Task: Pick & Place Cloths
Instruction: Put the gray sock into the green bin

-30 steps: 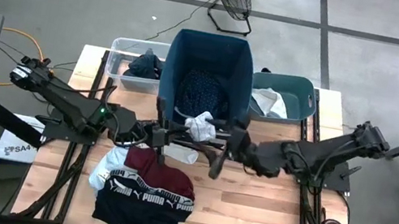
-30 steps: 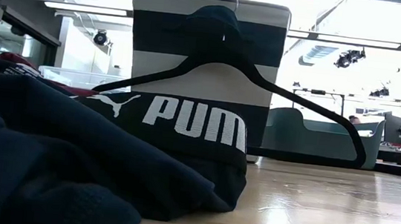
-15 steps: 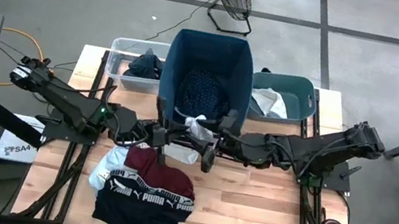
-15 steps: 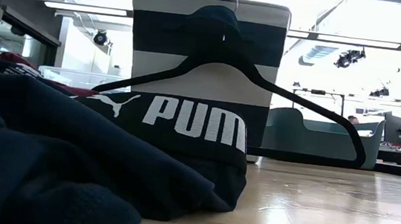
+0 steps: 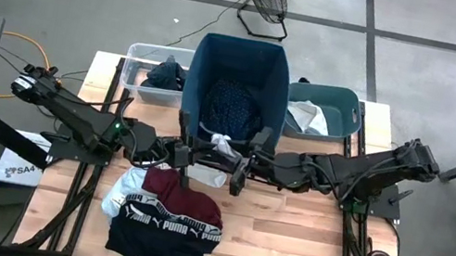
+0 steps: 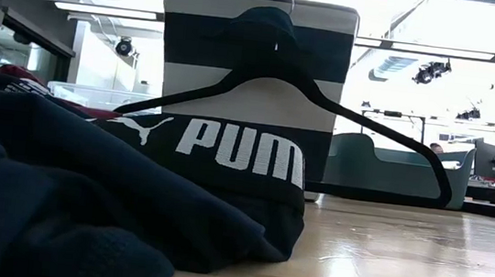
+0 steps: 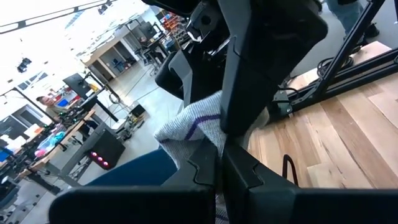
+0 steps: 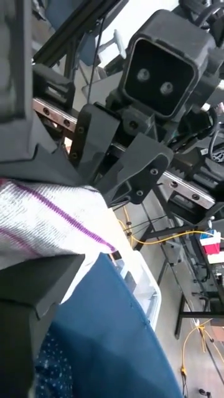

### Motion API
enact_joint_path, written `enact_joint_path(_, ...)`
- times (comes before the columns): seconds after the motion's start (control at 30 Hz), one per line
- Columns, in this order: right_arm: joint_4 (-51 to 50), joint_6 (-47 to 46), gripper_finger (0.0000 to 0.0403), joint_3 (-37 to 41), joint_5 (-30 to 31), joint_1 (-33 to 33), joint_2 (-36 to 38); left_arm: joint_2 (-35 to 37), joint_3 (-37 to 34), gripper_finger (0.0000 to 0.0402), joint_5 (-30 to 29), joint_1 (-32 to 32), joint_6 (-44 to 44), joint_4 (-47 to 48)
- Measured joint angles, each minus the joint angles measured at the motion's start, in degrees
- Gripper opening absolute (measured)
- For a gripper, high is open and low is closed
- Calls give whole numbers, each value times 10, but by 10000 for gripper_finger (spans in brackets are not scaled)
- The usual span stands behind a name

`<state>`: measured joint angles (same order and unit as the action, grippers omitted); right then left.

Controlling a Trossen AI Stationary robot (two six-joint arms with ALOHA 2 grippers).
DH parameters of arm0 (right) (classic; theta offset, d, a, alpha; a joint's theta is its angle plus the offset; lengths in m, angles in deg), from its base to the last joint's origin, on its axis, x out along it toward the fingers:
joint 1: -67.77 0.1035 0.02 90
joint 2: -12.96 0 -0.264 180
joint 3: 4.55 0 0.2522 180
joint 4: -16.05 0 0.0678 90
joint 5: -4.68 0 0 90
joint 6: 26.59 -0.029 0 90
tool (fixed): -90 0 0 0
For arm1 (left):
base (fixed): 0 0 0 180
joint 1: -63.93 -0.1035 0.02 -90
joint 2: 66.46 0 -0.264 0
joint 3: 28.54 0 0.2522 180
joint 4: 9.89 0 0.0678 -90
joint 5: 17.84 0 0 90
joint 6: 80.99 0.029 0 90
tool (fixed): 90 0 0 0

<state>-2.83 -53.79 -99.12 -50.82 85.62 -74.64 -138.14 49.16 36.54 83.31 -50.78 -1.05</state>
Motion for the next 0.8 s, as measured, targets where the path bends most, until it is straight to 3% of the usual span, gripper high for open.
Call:
enact_joint_path(0.4,16,0,22,0,1,0,1,0,0,9,-1,0,-5,4)
enact_joint_path(0.67,10,5,8,0,4,0,13,0,0,103,-3,0,5,3)
enact_joint_path(0.8,-10,4,7,0,16,-4,33,7,0,155,-54,2,36,4)
